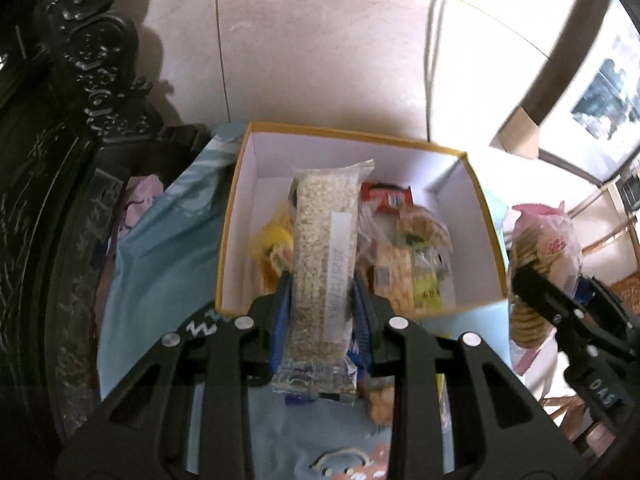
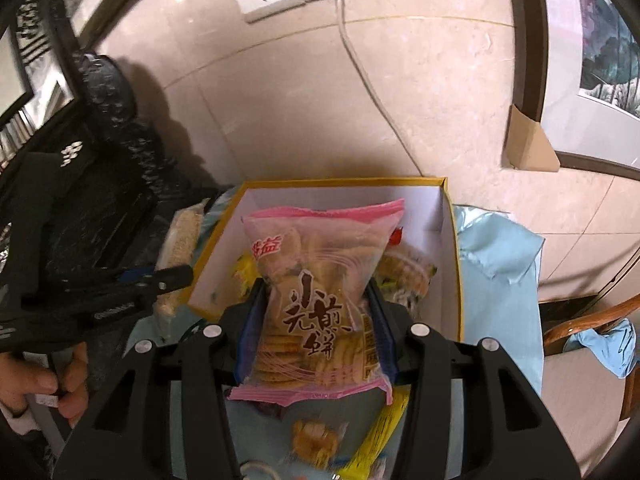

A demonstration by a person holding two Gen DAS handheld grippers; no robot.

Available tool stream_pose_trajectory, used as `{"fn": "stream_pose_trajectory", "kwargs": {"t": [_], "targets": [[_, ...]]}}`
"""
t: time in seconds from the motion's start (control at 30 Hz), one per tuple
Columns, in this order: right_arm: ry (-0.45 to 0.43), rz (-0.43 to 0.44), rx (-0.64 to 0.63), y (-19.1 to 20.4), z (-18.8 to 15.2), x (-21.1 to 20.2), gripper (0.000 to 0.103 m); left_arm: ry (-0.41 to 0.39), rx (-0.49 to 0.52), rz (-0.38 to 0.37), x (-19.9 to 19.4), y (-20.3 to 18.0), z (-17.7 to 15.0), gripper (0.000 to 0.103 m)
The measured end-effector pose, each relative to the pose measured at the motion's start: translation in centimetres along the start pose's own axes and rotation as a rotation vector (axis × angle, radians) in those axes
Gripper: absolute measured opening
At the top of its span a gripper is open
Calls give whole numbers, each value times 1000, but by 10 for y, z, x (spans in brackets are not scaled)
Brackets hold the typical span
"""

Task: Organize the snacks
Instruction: 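Carry the roll and pink cracker bag into the yellow box and release both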

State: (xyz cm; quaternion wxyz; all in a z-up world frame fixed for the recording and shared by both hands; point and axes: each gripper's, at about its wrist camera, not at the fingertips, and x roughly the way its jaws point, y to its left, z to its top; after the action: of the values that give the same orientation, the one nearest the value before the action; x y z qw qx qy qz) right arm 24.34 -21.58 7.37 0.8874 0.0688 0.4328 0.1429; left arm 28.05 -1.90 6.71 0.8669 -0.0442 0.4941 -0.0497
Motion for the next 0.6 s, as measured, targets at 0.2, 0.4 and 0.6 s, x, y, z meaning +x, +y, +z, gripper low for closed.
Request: {"fn": "stream_pose_trajectory", "kwargs": {"t": [0.2, 0.4, 0.6], "targets": [[31, -63, 17, -13, 16, 41, 50, 7, -30, -1, 28, 4, 26, 29], [45, -125, 52, -24, 21, 56, 56, -74, -34, 102, 32, -1, 34, 101], [68, -141, 44, -26, 7, 48, 56, -49, -20, 81, 25, -1, 15, 101]]}}
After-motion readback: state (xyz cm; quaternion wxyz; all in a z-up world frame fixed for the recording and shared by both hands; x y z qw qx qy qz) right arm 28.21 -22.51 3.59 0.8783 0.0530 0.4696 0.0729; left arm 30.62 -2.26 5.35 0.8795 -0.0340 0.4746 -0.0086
